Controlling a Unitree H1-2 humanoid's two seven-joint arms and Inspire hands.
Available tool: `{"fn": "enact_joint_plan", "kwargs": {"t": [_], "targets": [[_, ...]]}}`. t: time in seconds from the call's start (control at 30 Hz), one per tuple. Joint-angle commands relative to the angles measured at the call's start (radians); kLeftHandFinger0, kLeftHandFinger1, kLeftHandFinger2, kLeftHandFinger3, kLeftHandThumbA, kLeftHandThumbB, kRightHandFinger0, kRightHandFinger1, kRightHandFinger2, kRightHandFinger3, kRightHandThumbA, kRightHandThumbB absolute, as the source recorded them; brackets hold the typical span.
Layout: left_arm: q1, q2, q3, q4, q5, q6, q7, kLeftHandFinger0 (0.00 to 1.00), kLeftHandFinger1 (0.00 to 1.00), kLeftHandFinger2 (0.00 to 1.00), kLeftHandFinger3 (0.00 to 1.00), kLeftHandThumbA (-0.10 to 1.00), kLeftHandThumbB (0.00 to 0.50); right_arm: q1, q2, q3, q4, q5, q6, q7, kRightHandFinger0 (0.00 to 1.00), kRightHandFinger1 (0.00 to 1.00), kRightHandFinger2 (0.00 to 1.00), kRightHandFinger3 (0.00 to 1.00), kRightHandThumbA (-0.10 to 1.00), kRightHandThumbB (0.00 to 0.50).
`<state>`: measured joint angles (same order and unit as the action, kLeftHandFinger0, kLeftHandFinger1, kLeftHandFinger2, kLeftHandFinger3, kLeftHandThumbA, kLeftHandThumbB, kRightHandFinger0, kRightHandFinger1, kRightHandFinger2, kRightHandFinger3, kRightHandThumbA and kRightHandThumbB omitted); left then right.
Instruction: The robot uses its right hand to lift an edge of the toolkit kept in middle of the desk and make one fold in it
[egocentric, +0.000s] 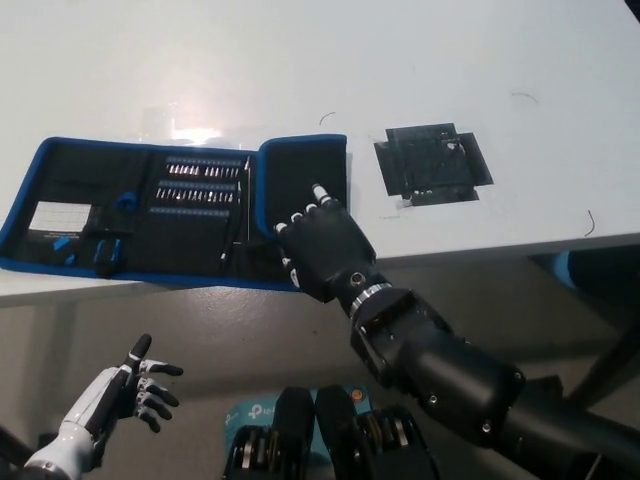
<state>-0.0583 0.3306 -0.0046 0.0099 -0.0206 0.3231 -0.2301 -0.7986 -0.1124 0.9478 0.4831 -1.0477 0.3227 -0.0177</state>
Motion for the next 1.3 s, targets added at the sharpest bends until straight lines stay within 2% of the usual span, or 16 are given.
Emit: {"fn": "enact_joint_plan", "kwargs": {"t": [0.0,0.13,0.27,0.37,0.43,0.53,0.6,0.67,0.73,0.83,1.1,1.27], "targets": [[-0.001,0.016,0.008,-0.015,-0.002,-0.018,-0.006,0.36,0.38,0.4,0.59,1.0,0.428,0.055,-0.02,-0.035,-0.015,0.026,0.011,0.14,1.0,1.0,1.0,1.0,0.4,0.5],[-0.004,0.017,0.006,-0.017,0.002,-0.015,-0.006,0.38,0.39,0.4,0.59,1.0,0.435,0.067,-0.01,-0.086,-0.05,0.034,-0.004,0.133,1.0,1.0,1.0,1.0,0.44,0.5],[0.0,0.015,0.011,-0.019,-0.003,-0.017,-0.005,0.38,0.4,0.41,0.61,1.0,0.442,0.083,0.016,-0.16,-0.106,0.085,-0.016,0.142,1.0,1.0,1.0,1.0,0.42,0.5],[0.0,0.015,0.011,-0.023,-0.001,-0.006,-0.003,0.39,0.4,0.4,0.6,1.0,0.425,0.092,0.034,-0.2,-0.151,0.116,-0.008,0.182,1.0,1.0,1.0,1.0,0.43,0.5],[0.001,0.016,0.01,-0.023,-0.001,-0.013,-0.004,0.4,0.41,0.4,0.6,1.0,0.419,0.1,0.055,-0.241,-0.201,0.158,0.016,0.231,1.0,1.0,1.0,1.0,0.43,0.471],[0.006,0.015,0.011,-0.026,-0.002,-0.007,-0.004,0.41,0.41,0.41,0.6,1.0,0.426,0.109,0.073,-0.276,-0.239,0.182,0.02,0.264,1.0,1.0,1.0,1.0,0.43,0.462],[0.01,0.013,0.013,-0.02,0.002,-0.017,0.002,0.37,0.38,0.38,0.58,1.0,0.433,0.115,0.09,-0.305,-0.296,0.21,0.043,0.304,1.0,1.0,1.0,1.0,0.47,0.452],[0.01,0.013,0.013,-0.024,0.0,-0.01,0.0,0.37,0.39,0.39,0.57,1.0,0.427,0.117,0.096,-0.326,-0.351,0.231,0.063,0.339,1.0,1.0,1.0,1.0,0.5,0.444],[0.011,0.015,0.014,-0.024,0.0,-0.009,-0.001,0.38,0.4,0.39,0.58,1.0,0.427,0.118,0.101,-0.334,-0.363,0.235,0.066,0.354,1.0,1.0,1.0,1.0,0.5,0.444],[0.01,0.015,0.01,-0.016,0.002,-0.009,-0.003,0.44,0.44,0.42,0.58,1.0,0.436,0.122,0.109,-0.361,-0.451,0.255,0.105,0.401,1.0,1.0,1.0,1.0,0.5,0.47],[0.019,0.014,0.011,-0.013,0.001,-0.016,-0.004,0.41,0.42,0.41,0.6,1.0,0.448,0.11,0.073,-0.433,-0.611,0.321,0.12,0.479,1.0,1.0,1.0,1.0,0.49,0.489],[0.021,0.014,0.016,-0.015,0.002,-0.013,0.001,0.4,0.41,0.4,0.59,1.0,0.448,0.1,0.033,-0.503,-0.728,0.351,0.147,0.522,1.0,1.0,1.0,1.0,0.5,0.478]]}}
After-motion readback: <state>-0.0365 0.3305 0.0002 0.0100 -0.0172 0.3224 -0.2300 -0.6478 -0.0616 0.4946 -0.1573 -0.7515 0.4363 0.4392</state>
